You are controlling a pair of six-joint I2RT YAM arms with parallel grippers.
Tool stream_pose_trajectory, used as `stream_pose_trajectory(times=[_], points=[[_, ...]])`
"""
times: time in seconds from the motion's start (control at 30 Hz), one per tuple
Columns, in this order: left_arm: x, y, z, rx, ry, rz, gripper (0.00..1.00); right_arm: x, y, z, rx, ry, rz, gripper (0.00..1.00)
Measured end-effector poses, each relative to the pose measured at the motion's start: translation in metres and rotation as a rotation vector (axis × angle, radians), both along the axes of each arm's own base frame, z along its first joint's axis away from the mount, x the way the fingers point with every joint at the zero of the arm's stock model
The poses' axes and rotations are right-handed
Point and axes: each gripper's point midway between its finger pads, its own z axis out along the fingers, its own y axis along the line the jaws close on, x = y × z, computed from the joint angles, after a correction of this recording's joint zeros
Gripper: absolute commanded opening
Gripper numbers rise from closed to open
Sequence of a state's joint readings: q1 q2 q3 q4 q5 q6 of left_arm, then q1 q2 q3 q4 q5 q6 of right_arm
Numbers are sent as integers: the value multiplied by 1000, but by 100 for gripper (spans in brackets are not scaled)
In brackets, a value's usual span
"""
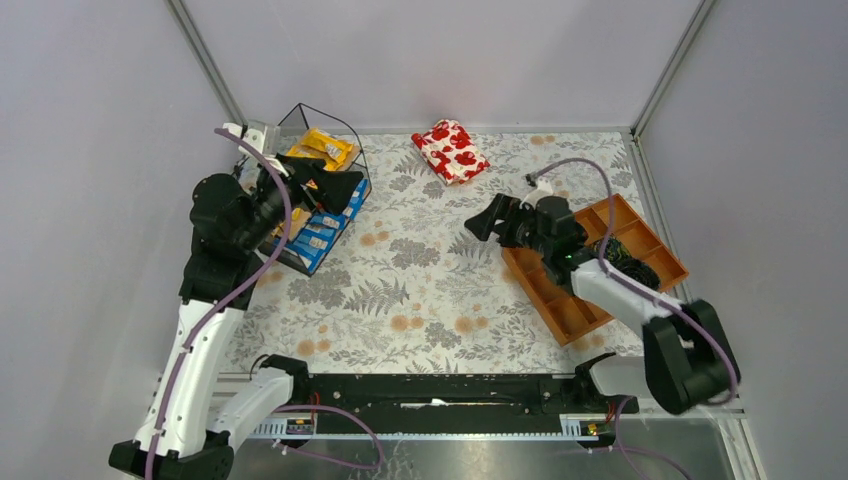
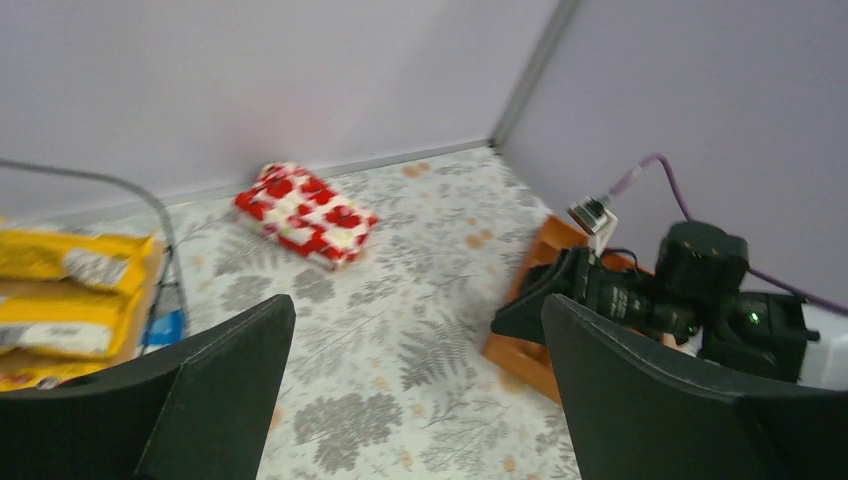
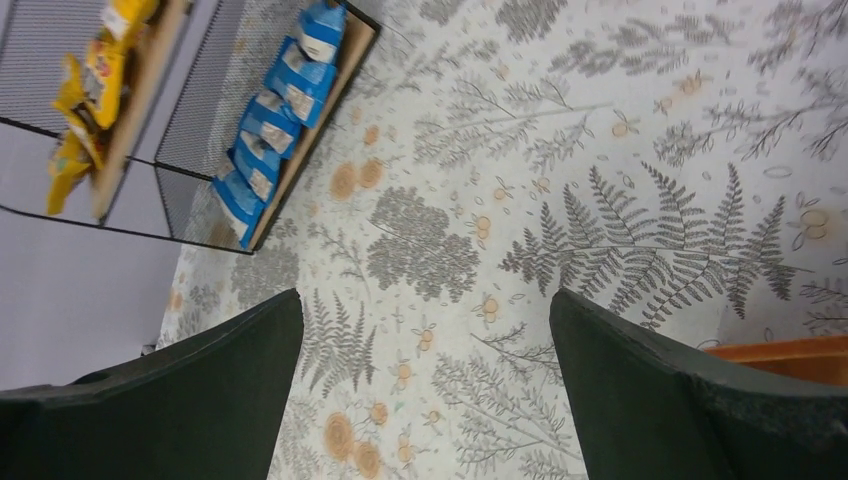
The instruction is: Place and organize the candy bags onto the shelf
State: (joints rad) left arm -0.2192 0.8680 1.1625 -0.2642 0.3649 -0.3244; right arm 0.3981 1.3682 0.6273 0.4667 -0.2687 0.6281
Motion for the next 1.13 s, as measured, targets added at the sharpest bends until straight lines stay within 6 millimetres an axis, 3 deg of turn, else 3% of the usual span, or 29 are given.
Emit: stream_pose_trajectory(times=[0.3,0.4,0.6,0.77,0.87,1.0,1.13], points=[[-41,-27,37,-44,-150,-210,99,-41,-37,117,-161,-151,7,100],[-54,-35,42,-27,-194,-253,99,-63,-57,164,-209,-230,-22,100],[-75,-41,41,46,-262,-266,99,-112,-104,233,-280,-362,-123,100],[-82,-27,46,78,-337,-194,99,-147,-134,278,-287,-460,-208,100],[-89,-26,51,92,-377,-187,99,-160,-143,295,-282,-498,-229,100],[-86,-23,48,118,-381,-158,99,-168,-152,308,-280,-529,-261,100],[-83,-20,45,128,-368,-138,99,-173,-157,306,-282,-538,-276,100]])
